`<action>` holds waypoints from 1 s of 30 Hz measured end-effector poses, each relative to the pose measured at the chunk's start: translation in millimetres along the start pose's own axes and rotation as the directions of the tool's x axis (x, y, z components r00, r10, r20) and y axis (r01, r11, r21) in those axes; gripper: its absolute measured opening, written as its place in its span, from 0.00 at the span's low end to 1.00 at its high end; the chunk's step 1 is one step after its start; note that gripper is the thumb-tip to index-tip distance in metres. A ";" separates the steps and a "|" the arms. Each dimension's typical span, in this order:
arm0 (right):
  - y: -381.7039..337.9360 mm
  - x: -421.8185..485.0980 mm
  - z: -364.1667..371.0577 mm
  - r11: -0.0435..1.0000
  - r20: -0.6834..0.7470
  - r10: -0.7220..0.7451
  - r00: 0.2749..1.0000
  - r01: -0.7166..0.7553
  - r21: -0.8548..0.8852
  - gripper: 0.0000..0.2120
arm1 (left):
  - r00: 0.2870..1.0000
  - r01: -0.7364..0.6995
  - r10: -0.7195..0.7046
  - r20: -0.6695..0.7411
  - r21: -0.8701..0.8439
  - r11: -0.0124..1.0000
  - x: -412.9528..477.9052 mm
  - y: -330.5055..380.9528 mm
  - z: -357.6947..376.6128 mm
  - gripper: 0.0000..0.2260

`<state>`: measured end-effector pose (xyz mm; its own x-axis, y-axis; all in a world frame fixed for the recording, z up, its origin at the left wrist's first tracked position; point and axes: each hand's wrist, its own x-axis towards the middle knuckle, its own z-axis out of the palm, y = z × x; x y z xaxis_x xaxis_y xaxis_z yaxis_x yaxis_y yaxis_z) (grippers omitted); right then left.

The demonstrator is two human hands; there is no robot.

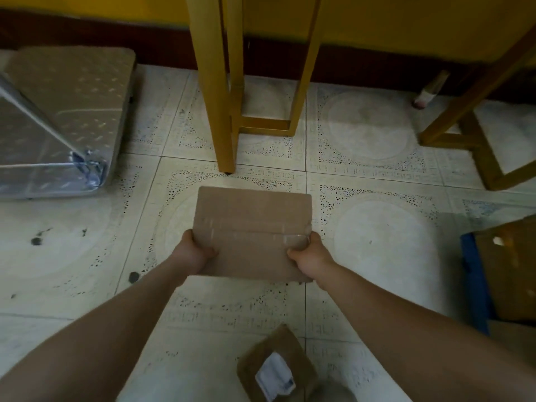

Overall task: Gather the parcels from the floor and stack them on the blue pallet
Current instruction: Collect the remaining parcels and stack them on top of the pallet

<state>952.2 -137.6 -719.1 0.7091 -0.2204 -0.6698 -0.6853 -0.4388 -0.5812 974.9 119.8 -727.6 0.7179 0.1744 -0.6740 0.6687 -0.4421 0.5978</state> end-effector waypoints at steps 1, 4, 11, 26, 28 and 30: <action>-7.0 -11.2 -3.9 1.000 -0.009 -0.011 1.000 0.011 -0.005 0.30 | 1.000 -0.004 0.004 -0.010 -0.019 1.000 -12.2 5.5 -8.1 0.29; -35.4 -66.7 -22.5 1.000 -0.003 -0.005 1.000 0.005 -0.031 0.29 | 0.999 0.028 -0.030 -0.035 -0.039 0.999 -70.0 23.1 -39.8 0.28; -130.6 -251.2 -113.1 0.993 0.005 0.061 0.998 -0.060 -0.099 0.34 | 0.998 0.053 -0.053 -0.035 0.012 0.999 -257.4 110.9 -126.6 0.33; -199.5 -590.0 -296.3 0.995 -0.334 0.026 0.942 0.006 0.095 0.31 | 0.921 -0.346 0.330 0.209 0.045 0.937 -564.3 291.5 -208.0 0.27; -192.4 -620.4 -319.7 0.992 -0.390 0.015 0.921 0.036 0.125 0.31 | 0.891 -0.416 0.395 0.224 0.050 0.908 -593.2 313.2 -202.0 0.27; -184.4 -648.6 -342.7 0.987 -0.441 0.007 0.898 0.064 0.145 0.32 | 0.853 -0.478 0.454 0.257 0.038 0.877 -620.8 333.9 -192.9 0.29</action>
<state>675.4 -212.3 -19.2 0.7050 -0.5848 -0.4012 -0.6552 -0.3206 -0.6841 790.0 33.7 -25.9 0.8663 -0.2776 -0.4153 0.2362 -0.5050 0.8302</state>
